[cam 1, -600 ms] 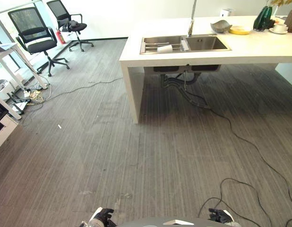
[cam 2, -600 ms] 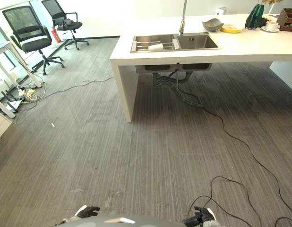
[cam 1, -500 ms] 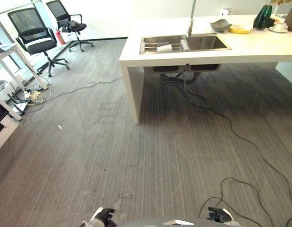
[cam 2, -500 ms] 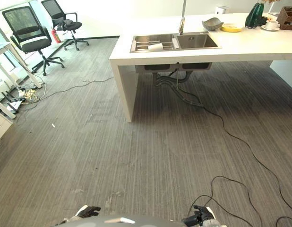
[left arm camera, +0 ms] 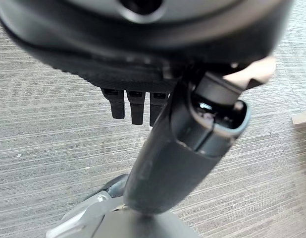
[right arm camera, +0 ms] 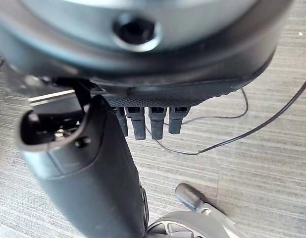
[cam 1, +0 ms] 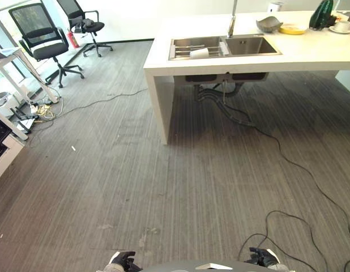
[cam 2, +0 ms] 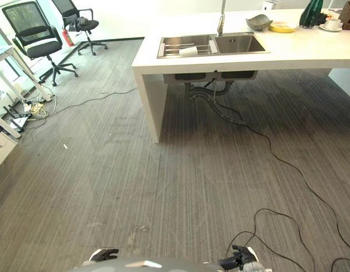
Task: Place the dishes in the dishwasher.
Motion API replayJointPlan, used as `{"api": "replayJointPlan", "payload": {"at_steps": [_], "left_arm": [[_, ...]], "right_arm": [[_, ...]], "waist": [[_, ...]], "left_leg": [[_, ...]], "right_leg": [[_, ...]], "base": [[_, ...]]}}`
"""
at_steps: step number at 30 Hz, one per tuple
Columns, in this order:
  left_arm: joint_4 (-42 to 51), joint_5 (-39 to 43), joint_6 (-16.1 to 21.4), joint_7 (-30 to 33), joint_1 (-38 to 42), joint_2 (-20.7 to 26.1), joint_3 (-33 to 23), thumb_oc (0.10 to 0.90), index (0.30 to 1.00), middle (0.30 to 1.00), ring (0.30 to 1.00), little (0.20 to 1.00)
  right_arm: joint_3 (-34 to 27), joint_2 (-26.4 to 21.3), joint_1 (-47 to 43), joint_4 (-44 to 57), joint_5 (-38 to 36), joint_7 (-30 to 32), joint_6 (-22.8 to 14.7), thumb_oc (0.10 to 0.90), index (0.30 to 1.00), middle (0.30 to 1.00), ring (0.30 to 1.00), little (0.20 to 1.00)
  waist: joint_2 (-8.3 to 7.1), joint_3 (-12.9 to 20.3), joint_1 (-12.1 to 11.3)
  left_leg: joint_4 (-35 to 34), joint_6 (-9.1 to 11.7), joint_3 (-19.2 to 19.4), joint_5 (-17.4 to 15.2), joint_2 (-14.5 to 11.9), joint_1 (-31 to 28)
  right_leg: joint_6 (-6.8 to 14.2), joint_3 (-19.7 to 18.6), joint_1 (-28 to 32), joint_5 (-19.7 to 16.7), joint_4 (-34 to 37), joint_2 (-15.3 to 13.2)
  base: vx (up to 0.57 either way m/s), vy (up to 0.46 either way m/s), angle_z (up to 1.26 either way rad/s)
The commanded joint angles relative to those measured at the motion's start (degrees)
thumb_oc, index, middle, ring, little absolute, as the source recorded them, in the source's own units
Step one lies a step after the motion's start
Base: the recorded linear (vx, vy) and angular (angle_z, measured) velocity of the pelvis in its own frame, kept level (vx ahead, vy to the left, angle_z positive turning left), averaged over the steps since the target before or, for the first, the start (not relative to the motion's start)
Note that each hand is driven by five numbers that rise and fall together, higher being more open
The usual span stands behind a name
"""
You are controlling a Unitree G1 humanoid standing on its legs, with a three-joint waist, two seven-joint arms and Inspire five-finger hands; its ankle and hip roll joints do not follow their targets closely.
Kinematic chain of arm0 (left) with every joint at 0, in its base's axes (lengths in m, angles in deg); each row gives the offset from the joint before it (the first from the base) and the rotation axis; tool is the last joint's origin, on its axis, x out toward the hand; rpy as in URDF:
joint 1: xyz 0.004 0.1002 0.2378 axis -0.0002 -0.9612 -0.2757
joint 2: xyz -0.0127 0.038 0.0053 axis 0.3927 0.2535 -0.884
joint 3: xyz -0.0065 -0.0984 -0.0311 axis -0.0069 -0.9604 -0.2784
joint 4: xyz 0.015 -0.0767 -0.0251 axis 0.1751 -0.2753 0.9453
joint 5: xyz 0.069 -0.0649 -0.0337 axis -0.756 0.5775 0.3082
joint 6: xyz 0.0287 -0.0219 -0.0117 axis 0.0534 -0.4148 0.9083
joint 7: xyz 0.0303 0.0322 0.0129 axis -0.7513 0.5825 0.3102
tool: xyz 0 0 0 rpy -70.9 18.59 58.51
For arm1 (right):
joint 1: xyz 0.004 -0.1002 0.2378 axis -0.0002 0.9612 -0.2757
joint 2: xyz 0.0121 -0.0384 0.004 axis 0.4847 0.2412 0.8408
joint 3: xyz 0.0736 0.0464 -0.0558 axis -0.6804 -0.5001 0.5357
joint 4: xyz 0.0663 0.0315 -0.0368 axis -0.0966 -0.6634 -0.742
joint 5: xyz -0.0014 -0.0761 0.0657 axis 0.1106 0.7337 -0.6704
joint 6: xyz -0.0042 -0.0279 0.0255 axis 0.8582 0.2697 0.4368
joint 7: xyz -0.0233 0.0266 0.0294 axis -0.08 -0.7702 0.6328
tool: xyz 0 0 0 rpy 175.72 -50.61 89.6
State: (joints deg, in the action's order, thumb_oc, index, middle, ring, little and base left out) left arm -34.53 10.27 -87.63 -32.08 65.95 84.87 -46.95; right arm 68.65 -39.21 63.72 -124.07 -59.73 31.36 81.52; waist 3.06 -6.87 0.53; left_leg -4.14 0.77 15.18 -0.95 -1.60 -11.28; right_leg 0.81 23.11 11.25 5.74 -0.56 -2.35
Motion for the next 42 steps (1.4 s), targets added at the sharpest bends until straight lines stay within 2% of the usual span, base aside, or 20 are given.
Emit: {"api": "replayJointPlan", "payload": {"at_steps": [1, 14, 19, 21, 25, 28, 29, 30, 31, 32, 33, 34, 35, 36, 37, 38, 40, 41, 42], "left_arm": [[-1.11, 1.97, 2.34, -1.59, 5.91, -3.23, -0.46, 0.800, 0.900, 0.900, 0.900, 0.900], [-1.73, 5.16, 2.08, -1.74, 6.76, -3.59, -1.50, 0.800, 0.900, 0.900, 0.900, 0.900], [-2.41, 5.39, 1.92, -1.82, 7.06, -3.35, -1.74, 0.800, 0.900, 0.900, 0.900, 0.900], [-2.33, 9.27, 1.86, -1.72, 7.31, -3.13, -3.73, 0.800, 0.900, 0.900, 0.900, 0.900], [-2.47, 10.15, 2.14, -1.82, 7.83, -2.75, -4.15, 0.800, 0.900, 0.900, 0.900, 0.900], [-2.61, 10.66, 2.15, -1.71, 8.31, -2.45, -4.36, 0.800, 0.900, 0.900, 0.900, 0.900], [-2.42, 11.93, 2.27, -1.65, 8.76, -2.55, -4.28, 0.800, 0.900, 0.900, 0.900, 0.900], [-2.42, 11.93, 2.27, -1.65, 8.76, -2.55, -4.28, 0.800, 0.900, 0.900, 0.900, 0.900], [-1.96, 13.68, 2.30, -1.79, 8.80, -2.82, -4.22, 0.800, 0.900, 0.900, 0.900, 0.900], [-1.91, 14.05, 2.28, -1.74, 9.17, -2.92, -4.00, 0.800, 0.900, 0.900, 0.900, 0.900], [-2.12, 13.59, 2.04, -1.76, 9.67, -3.30, -3.51, 0.800, 0.900, 0.900, 0.900, 0.900], [-2.12, 13.59, 2.04, -1.76, 9.67, -3.30, -3.51, 0.800, 0.900, 0.900, 0.900, 0.900], [-2.85, 12.80, 1.60, -1.74, 9.16, -3.67, -3.27, 0.800, 0.900, 0.900, 0.900, 0.900], [-2.85, 12.80, 1.60, -1.74, 9.16, -3.67, -3.27, 0.800, 0.900, 0.900, 0.900, 0.900], [-3.09, 12.63, 1.58, -1.64, 8.98, -3.87, -3.19, 0.800, 0.900, 0.900, 0.900, 0.900], [-2.82, 12.71, 1.81, -1.34, 8.50, -4.00, -2.94, 0.800, 0.900, 0.900, 0.900, 0.900], [-2.82, 12.71, 1.81, -1.34, 8.49, -4.00, -2.94, 0.800, 0.900, 0.900, 0.900, 0.900], [-3.01, 13.39, 1.91, -0.91, 8.39, -3.51, -3.37, 0.800, 0.900, 0.900, 0.900, 0.900], [-3.01, 13.39, 1.91, -0.91, 8.39, -3.51, -3.37, 0.800, 0.900, 0.900, 0.900, 0.900]], "right_arm": [[2.49, 0.78, -4.58, -3.53, 2.16, -0.51, -0.51, 0.800, 0.900, 0.900, 0.900, 0.900], [2.67, 1.13, -4.78, -3.77, 1.73, -0.46, -0.48, 0.800, 0.900, 0.900, 0.900, 0.900], [2.55, 0.88, -4.75, -3.63, 1.40, -0.38, -0.39, 0.800, 0.900, 0.900, 0.900, 0.900], [2.63, 0.76, -5.16, -3.22, 1.18, -0.36, -0.49, 0.800, 0.900, 0.900, 0.900, 0.900], [3.18, 0.34, -5.74, -2.91, 1.34, -0.42, -0.60, 0.800, 0.900, 0.900, 0.900, 0.900], [3.76, 0.02, -6.45, -2.71, 1.66, -0.42, -0.67, 0.800, 0.900, 0.900, 0.900, 0.900], [3.91, -0.64, -7.07, -3.14, 1.73, -0.36, -0.69, 0.800, 0.900, 0.900, 0.900, 0.900], [3.91, -0.64, -7.07, -3.14, 1.73, -0.36, -0.69, 0.800, 0.900, 0.900, 0.900, 0.900], [3.89, -1.13, -6.42, -2.77, 1.60, -0.37, -0.75, 0.800, 0.900, 0.900, 0.900, 0.900], [3.66, -1.32, -6.37, -2.77, 1.43, -0.13, -0.68, 0.800, 0.900, 0.900, 0.900, 0.900], [2.77, -1.93, -6.88, -3.99, 1.15, 0.33, -0.29, 0.800, 0.900, 0.900, 0.900, 0.900], [2.77, -1.93, -6.88, -3.99, 1.15, 0.33, -0.29, 0.800, 0.900, 0.900, 0.900, 0.900], [2.48, -1.92, -7.08, -5.57, 1.55, 0.86, 0.07, 0.800, 0.900, 0.900, 0.900, 0.900], [2.48, -1.92, -7.08, -5.57, 1.55, 0.86, 0.07, 0.800, 0.900, 0.900, 0.900, 0.900], [2.55, -1.68, -7.16, -5.70, 1.55, 0.98, -0.02, 0.800, 0.900, 0.900, 0.900, 0.900], [3.07, -1.97, -7.88, -5.31, 1.86, 1.35, -0.32, 0.800, 0.900, 0.900, 0.900, 0.900], [3.07, -1.97, -7.88, -5.31, 1.86, 1.35, -0.32, 0.800, 0.900, 0.900, 0.900, 0.900], [3.09, -1.19, -9.49, -5.59, 1.03, 1.87, -0.53, 0.800, 0.900, 0.900, 0.900, 0.900], [3.09, -1.19, -9.49, -5.59, 1.03, 1.87, -0.53, 0.800, 0.900, 0.900, 0.900, 0.900]], "waist": [[-2.26, -0.77, 0.00], [-2.21, -0.93, 0.43], [-2.08, -1.61, 0.75], [-1.93, -2.36, 0.67], [-1.65, -3.55, 0.83], [-1.83, -4.74, 0.73], [-2.72, -6.51, 0.49], [-2.72, -6.51, 0.49], [-3.40, -8.12, 0.02], [-3.23, -8.94, -0.12], [-3.31, -9.73, -0.76], [-3.31, -9.73, -0.76], [-2.44, -9.37, -1.71], [-2.44, -9.37, -1.71], [-1.76, -9.17, -2.39], [-1.50, -8.68, -3.91], [-1.53, -8.68, -3.94], [-2.24, -7.78, -5.66], [-2.24, -7.78, -5.66]], "left_leg": [[-0.86, 4.35, 0.88, 0.74, -1.08, -1.71], [-0.86, 4.57, 0.87, 0.94, -1.30, -1.47], [-0.86, 4.87, 0.97, 1.50, -1.61, -0.57], [-0.86, 5.23, 0.93, 2.04, -2.16, 0.30], [-0.86, 5.54, 0.73, 2.77, -2.88, 0.94], [2.02, 5.79, 0.59, 2.60, -3.51, 2.23], [13.04, 6.76, 0.27, 0.15, -4.39, 6.97], [13.04, 6.76, 0.27, 0.15, -4.39, 6.97], [21.75, 8.94, 0.11, 4.08, -5.80, 10.93], [22.13, 9.77, 0.20, 6.30, -6.83, 12.86], [19.42, 9.66, 3.06, 7.80, -7.92, 17.82], [19.42, 9.66, 3.06, 7.80, -7.92, 17.82], [12.77, 8.87, 4.82, 9.93, -8.14, 20.08], [12.77, 8.87, 4.82, 9.93, -8.14, 20.08], [8.93, 8.95, 5.25, 12.70, -8.83, 21.36], [1.45, 8.92, 4.66, 15.52, -10.15, 23.56], [1.37, 8.92, 4.71, 15.56, -10.12, 23.49], [0.42, 10.16, 2.95, 18.37, -12.35, 25.70], [0.42, 10.16, 2.95, 18.37, -12.35, 25.70]], "right_leg": [[6.47, -0.23, 1.57, -5.81, 5.30, -4.66], [6.15, -0.07, 1.44, -5.48, 5.17, -4.27], [5.88, 0.15, 0.38, -5.39, 4.68, -3.92], [5.56, 0.39, -0.61, -5.33, 4.23, -3.62], [5.02, -0.05, -2.22, -4.64, 3.13, -2.89], [4.52, -0.68, -2.99, -3.96, 2.40, -2.71], [3.61, -1.10, -3.58, -3.09, 1.79, -3.15], [3.61, -1.10, -3.58, -3.09, 1.79, -3.15], [2.93, -0.90, -2.41, -2.45, 2.70, -3.04], [2.94, -0.17, -1.37, -2.24, 3.59, -2.71], [3.50, 1.05, 0.83, -1.66, 5.12, -2.73], [3.50, 1.05, 0.83, -1.66, 5.12, -2.73], [4.26, 0.78, 2.66, -0.49, 5.52, -1.20], [4.26, 0.78, 2.66, -0.49, 5.52, -1.20], [4.56, 0.18, 3.15, 0.05, 5.56, -0.25], [5.19, -1.39, 4.47, 1.54, 5.56, 0.35], [5.20, -1.42, 4.49, 1.55, 5.56, 0.32], [5.15, -4.77, 8.19, 3.97, 5.23, 1.65], [5.15, -4.77, 8.19, 3.97, 5.23, 1.65]], "base": [[0.00, 0.000, 0.00], [0.00, 0.000, 0.00], [-0.01, -0.015, 0.01], [-0.03, -0.047, 0.05], [-0.03, -0.055, 0.07], [-0.04, -0.091, 0.01], [-0.04, -0.098, -0.02], [0.03, -0.214, 0.00], [0.10, -0.135, 0.08], [0.23, -0.153, 0.22], [0.16, -0.037, 0.20], [0.37, 0.030, 0.39], [0.24, 0.047, 0.25], [0.37, 0.083, 0.37], [0.37, 0.099, 0.09], [0.37, 0.099, 0.09], [0.34, 0.055, -0.42], [0.45, 0.046, -0.61], [0.62, 0.064, -0.97]]}}
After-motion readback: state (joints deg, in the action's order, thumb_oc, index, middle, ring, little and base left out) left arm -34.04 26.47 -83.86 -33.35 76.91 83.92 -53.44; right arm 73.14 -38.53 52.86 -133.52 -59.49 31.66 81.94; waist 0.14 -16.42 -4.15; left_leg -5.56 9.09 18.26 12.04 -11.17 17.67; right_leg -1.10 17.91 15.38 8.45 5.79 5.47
